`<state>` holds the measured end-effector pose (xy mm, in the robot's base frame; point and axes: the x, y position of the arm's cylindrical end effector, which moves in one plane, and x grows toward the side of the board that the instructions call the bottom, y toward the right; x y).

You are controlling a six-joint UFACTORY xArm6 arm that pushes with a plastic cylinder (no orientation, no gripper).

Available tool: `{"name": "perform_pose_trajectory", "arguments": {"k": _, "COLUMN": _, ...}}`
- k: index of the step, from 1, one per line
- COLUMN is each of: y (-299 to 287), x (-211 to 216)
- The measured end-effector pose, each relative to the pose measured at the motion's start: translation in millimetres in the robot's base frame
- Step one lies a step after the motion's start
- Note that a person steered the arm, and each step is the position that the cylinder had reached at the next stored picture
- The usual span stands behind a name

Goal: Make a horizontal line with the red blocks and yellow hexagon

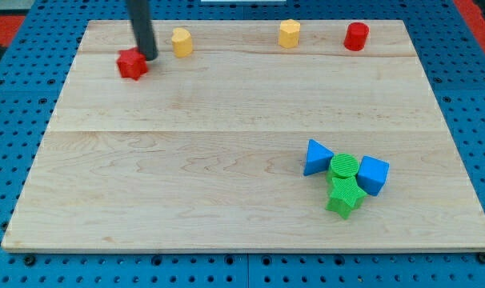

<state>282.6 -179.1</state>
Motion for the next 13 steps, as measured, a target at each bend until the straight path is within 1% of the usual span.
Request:
{"name": "perform_pose_trajectory", "arguments": {"k": 1, "y": 27, "x": -2}}
{"name": "perform_pose_trajectory", "arguments": {"k": 2, "y": 78, "x": -21}}
{"name": "perform_pose_trajectory", "arguments": {"k": 3, "y": 93, "x": -23}}
{"name": "perform_pose_trajectory", "arguments": {"k": 4, "y": 58, "x": -24}}
{"name": "perform_pose_trajectory", "arguments": {"k": 5, "y": 35, "x": -34}}
{"name": "perform_pose_trajectory", "arguments": {"k": 6, "y": 102, "x": -31}}
{"name": "perform_pose_trajectory", "arguments": {"k": 7, "y": 92, "x": 7}}
{"name": "perform_pose_trajectory", "arguments": {"k": 8, "y": 47, "x": 50}}
{"name": "perform_pose_trajectory", "arguments": {"k": 9, "y": -50, "x": 24}}
{"name": "perform_pose_trajectory", "arguments": {"k": 10, "y": -79, "x": 42}}
{"name": "perform_pose_trajectory", "arguments": {"k": 11, "y": -122, "x": 64}}
{"name": "perform_pose_trajectory", "arguments": {"k": 12, "y": -122, "x": 39}}
{"name": "perform_pose_trajectory", "arguments": {"k": 13, "y": -105, "x": -5}}
